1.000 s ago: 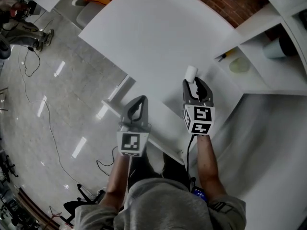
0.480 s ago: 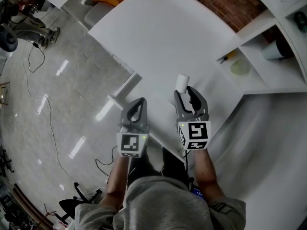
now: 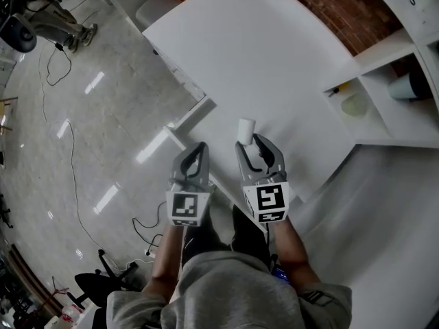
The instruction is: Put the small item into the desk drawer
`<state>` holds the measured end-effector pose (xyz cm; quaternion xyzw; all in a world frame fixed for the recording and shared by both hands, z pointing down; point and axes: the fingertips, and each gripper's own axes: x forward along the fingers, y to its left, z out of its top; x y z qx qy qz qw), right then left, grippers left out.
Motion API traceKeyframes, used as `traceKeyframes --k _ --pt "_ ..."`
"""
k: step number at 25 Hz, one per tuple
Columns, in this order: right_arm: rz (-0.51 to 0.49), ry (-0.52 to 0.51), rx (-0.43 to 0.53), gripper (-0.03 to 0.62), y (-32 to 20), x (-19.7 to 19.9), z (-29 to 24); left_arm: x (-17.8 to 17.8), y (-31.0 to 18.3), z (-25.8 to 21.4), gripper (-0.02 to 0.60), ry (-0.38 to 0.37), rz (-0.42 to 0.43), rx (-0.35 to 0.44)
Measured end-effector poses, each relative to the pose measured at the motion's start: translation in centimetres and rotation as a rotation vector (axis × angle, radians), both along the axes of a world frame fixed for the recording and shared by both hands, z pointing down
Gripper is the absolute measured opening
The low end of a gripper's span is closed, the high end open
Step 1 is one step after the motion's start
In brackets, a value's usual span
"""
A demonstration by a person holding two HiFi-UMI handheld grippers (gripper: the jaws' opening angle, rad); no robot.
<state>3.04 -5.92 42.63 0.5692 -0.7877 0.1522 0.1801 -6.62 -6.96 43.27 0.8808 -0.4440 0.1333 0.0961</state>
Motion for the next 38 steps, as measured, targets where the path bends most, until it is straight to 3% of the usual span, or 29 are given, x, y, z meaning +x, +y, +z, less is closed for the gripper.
traceKeyframes --k 17,38 --pt "-0.16 0.03 -0.162 0.173 -1.4 -6.0 10.6 -5.4 0.7 6.3 0.012 -0.028 -0.116 -0.101" --pt "-0.14 0.042 -0.36 0.175 -3.1 -5.7 23.5 -6.2 -0.6 14.0 0.012 -0.036 -0.12 -0.207"
